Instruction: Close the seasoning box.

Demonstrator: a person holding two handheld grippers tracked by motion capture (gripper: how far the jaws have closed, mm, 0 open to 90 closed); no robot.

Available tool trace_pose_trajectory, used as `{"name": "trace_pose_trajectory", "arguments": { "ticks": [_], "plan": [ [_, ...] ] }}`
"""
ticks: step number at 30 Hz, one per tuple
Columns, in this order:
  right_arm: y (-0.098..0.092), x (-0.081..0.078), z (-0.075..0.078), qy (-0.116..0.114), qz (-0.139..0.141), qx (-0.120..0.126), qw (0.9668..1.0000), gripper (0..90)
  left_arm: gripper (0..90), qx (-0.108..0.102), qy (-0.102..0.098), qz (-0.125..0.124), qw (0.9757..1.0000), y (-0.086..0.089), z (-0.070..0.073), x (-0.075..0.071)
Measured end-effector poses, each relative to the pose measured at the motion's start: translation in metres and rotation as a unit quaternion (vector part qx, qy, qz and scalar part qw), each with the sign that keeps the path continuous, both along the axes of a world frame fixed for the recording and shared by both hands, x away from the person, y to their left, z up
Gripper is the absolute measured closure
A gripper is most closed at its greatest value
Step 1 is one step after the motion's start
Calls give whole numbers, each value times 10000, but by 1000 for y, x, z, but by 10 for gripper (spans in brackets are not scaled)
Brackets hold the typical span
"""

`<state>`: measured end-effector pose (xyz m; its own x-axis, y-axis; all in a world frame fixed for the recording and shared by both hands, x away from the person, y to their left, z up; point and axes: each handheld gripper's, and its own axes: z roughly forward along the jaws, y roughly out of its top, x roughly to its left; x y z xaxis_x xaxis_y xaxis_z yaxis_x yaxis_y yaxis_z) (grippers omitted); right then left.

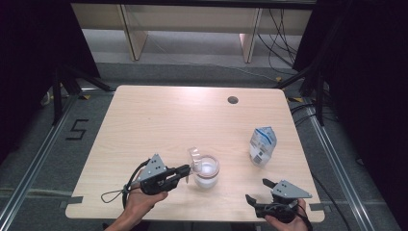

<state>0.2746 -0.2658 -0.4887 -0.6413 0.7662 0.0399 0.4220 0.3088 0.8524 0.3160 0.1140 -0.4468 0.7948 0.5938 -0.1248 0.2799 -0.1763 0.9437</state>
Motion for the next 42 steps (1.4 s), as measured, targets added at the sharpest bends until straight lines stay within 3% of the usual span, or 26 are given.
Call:
{"name": "trace_pose_trajectory", "arguments": {
  "ticks": [5,6,10,15,17,19,26,28,32,33,36,42],
  "plan": [
    [0,0,0,6,-5,-15,10000,167,834,52,-57,-35,10000,-3,1,1],
    [0,0,0,6,-5,-18,10000,168,833,-36,-60,-68,10000,-4,0,1],
    [1,0,0,51,11,13,10000,168,828,86,-32,-70,9999,-6,0,1],
    [0,1,-1,-24,9,-11,10000,168,795,17,14,-120,9999,-5,-1,1],
    [0,1,-1,-28,27,-8,10000,168,740,77,60,-102,9999,-4,-1,1],
    [1,1,-1,-41,38,4,10000,168,697,15,158,-96,9998,-2,-2,1],
    [0,1,0,-59,40,39,10000,166,581,-169,220,-157,9995,2,-3,1],
    [0,1,0,-65,49,32,10000,163,518,-125,308,-122,9994,5,-3,0],
    [2,0,0,47,102,117,9999,163,462,-150,318,-131,9993,8,-5,-2],
    [1,0,0,-44,68,47,10000,163,417,-85,283,-144,9995,8,-5,-3],
    [2,0,0,-8,86,100,9999,163,360,9,295,-94,9995,10,-6,-6],
    [2,-1,1,19,103,66,9999,163,318,125,307,-109,9994,14,-8,-11]
  ]
}}
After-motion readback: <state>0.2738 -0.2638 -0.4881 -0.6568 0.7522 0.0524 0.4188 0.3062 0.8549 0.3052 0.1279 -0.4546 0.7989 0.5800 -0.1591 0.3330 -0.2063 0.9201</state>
